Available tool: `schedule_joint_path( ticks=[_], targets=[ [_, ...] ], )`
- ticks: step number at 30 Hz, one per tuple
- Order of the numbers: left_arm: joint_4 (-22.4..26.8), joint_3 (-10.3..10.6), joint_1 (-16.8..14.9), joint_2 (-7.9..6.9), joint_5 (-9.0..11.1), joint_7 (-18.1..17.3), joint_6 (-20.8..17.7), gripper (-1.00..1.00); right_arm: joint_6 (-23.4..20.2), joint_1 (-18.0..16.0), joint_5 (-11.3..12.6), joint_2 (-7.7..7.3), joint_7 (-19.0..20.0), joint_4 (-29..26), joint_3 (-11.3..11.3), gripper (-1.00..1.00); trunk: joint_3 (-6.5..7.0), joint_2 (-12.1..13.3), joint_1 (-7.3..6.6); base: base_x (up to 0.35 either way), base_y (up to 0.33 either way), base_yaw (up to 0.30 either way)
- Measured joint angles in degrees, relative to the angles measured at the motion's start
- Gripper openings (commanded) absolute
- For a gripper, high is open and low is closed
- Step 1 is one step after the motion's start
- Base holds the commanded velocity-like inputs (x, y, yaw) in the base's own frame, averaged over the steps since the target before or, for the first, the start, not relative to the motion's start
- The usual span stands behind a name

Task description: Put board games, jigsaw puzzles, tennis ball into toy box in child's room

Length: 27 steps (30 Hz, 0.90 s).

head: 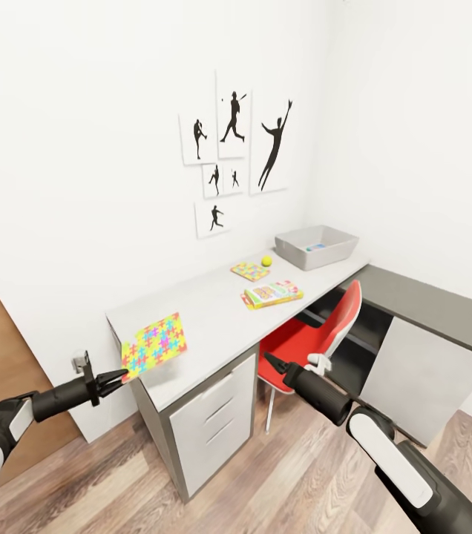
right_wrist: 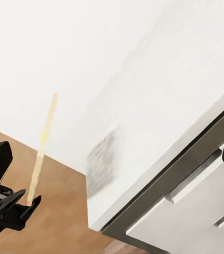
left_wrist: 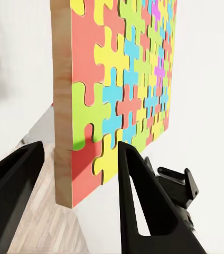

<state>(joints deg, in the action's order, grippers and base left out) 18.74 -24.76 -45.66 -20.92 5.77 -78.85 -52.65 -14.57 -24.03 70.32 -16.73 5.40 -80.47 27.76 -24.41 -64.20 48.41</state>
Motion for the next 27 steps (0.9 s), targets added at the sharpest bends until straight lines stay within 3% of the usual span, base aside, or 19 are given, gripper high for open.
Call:
schedule_joint_path(
  ticks=[5,13,27],
  targets=[
    [0.7,-0.1,-0.1,-0.07,-0.1,4.9,-0.3,-1.00,-0.1,0.0,-0.1,1.80,0.0,0.5,-0.2,1.00,0.90,2.0,-1.10,0.000,0.000,0.000],
    [3.3,-0.1,-0.2,-0.08,-0.1,9.0,-0.7,-1.00,0.0,0.0,-0.1,2.08,0.0,0.6,-0.1,1.00,2.34,5.2,-2.86,0.000,0.000,0.000],
    [3.5,-0.1,-0.5,-0.18,0.0,9.8,-0.8,-1.00,0.0,0.0,-0.1,2.10,-0.5,0.5,-0.1,1.00,4.86,10.8,-5.94,0.000,0.000,0.000]
  ],
)
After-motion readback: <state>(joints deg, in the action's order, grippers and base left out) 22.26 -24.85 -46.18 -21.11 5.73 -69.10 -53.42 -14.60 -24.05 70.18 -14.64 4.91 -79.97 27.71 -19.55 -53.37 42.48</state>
